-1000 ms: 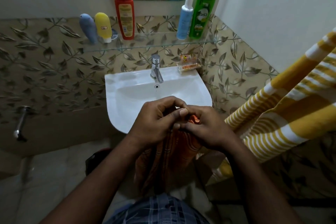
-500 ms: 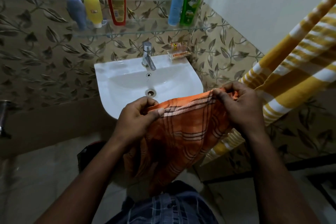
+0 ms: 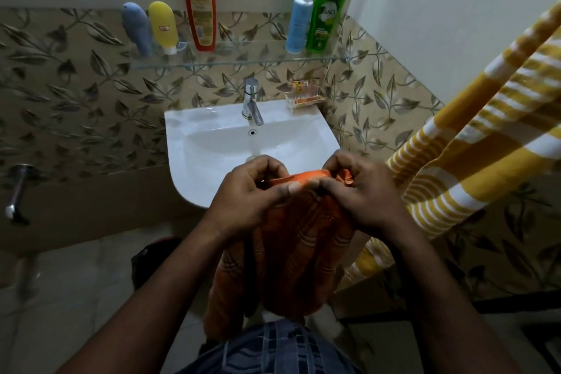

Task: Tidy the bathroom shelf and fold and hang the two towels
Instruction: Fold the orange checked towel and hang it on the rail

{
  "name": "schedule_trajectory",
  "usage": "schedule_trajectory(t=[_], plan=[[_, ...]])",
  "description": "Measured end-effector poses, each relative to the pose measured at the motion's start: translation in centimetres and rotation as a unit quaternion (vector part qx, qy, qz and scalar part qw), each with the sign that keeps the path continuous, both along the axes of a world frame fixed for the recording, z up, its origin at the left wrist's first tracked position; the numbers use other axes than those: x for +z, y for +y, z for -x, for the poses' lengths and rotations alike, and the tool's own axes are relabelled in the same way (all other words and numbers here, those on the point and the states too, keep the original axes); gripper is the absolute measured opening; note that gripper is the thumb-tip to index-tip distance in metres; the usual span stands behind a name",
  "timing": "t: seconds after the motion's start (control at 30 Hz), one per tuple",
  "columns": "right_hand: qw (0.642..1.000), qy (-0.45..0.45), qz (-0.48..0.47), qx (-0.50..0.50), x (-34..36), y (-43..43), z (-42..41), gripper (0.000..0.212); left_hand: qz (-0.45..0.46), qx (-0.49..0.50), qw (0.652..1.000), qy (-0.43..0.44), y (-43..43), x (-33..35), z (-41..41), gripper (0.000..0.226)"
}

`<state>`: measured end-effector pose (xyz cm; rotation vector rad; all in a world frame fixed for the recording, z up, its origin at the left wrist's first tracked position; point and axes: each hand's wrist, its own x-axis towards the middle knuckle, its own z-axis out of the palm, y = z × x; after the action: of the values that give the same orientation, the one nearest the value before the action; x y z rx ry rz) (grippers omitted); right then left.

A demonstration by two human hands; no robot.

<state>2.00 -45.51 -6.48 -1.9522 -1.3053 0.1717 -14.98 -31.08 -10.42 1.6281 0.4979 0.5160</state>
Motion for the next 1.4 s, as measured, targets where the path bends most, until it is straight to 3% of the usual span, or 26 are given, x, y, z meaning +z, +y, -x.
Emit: schedule_trajectory(t=[0.17,0.27,0.37,0.47,0.6,0.77,0.9,0.97,1.03,1.17,1.3,1.4], plan=[[0.982,0.067,-0.098,-0.144,1.1,-2.6,-5.0,0.014,-0.009,-0.038,0.997,0.07,-0.5,-1.7,0.0,0.037],[0.988,-0.009,-0.008,-0.152,1.1,-3.0,-7.0,0.013,0.008,-0.008,0.999,0.042,-0.6,-1.9,-0.4,0.026],[0.994,-0.014,0.023,-0.109,1.2,-2.4,-6.3,0.026,0.031,0.002,0.999,0.01,-0.7,-1.2,-1.3,0.01],[0.997,-0.002,0.076,0.011,1.2,-1.1,-4.5,0.056,-0.054,-0.01,0.998,0.027,-1.2,0.0,-2.2,0.011],[0.99,0.028,0.094,0.101,0.6,0.8,-3.3,0.024,-0.139,0.001,0.99,0.034,-1.5,0.8,-3.2,0.018],[0.997,0.0,0.015,0.072,-0.1,0.4,-5.4,0.026,-0.07,0.034,0.996,0.052,-0.4,0.1,-2.6,0.013],[0.993,0.026,-0.077,-0.086,-0.8,-0.1,-8.4,0.034,-0.054,0.044,0.995,0.07,0.5,-1.2,-1.7,0.017],[0.992,0.033,-0.055,-0.104,-1.1,-0.3,-9.2,0.028,-0.065,0.076,0.993,0.059,0.5,-1.5,-1.6,0.013],[0.997,0.041,-0.028,-0.067,-1.3,0.2,-8.5,0.021,-0.07,0.082,0.993,0.042,0.4,-1.2,-2.0,0.011],[0.994,0.066,0.02,0.088,-1.3,1.8,-5.5,0.054,-0.127,0.048,0.99,0.034,0.1,0.3,-3.6,0.009],[0.993,0.006,0.021,0.117,-2.0,2.9,-4.6,0.019,-0.142,0.047,0.988,0.03,0.0,1.0,-4.3,0.018],[0.995,0.021,-0.026,0.09,-1.1,2.2,-6.0,0.01,-0.16,0.021,0.984,0.072,0.9,0.5,-3.5,0.02]])
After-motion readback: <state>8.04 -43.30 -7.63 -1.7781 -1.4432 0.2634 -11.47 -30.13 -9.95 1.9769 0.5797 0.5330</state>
